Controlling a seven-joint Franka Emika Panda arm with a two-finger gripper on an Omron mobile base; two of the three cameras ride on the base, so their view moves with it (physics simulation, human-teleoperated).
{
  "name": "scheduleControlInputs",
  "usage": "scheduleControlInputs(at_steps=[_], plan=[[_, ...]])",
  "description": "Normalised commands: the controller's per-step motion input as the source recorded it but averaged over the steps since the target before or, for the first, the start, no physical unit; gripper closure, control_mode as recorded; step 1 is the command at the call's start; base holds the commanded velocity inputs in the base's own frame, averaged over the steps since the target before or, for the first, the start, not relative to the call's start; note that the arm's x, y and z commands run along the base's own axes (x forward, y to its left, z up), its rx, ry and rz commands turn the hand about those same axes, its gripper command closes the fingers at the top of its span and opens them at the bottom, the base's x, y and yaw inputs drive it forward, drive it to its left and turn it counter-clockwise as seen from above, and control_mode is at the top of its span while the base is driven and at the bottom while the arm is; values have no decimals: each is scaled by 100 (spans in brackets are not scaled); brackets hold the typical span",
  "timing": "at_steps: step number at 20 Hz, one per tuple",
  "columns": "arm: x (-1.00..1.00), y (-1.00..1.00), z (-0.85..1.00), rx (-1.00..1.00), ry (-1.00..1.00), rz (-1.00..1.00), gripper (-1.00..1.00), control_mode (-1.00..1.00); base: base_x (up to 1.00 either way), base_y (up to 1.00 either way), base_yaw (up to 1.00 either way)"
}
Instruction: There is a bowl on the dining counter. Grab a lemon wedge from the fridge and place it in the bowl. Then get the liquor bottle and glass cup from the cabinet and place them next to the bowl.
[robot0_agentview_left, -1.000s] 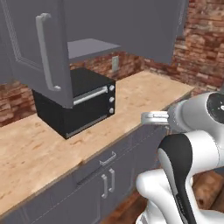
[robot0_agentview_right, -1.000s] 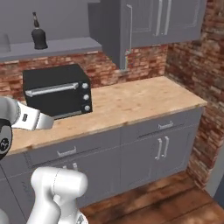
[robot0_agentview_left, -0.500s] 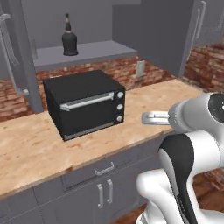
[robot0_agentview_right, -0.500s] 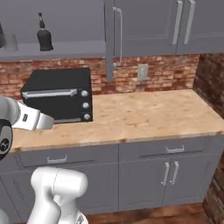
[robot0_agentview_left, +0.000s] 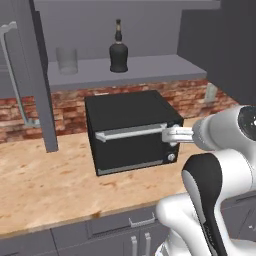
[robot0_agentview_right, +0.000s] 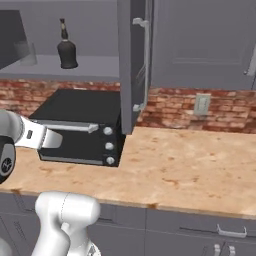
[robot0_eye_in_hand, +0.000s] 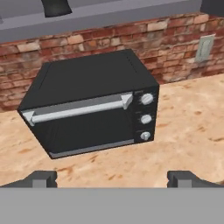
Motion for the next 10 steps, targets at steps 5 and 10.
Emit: scheduleControlInputs(at_steps=[5,10], plan=[[0,0,0,0,0,0,-100,100,33,4,32],[0,0,0,0,0,0,-100,100,20,24,18]])
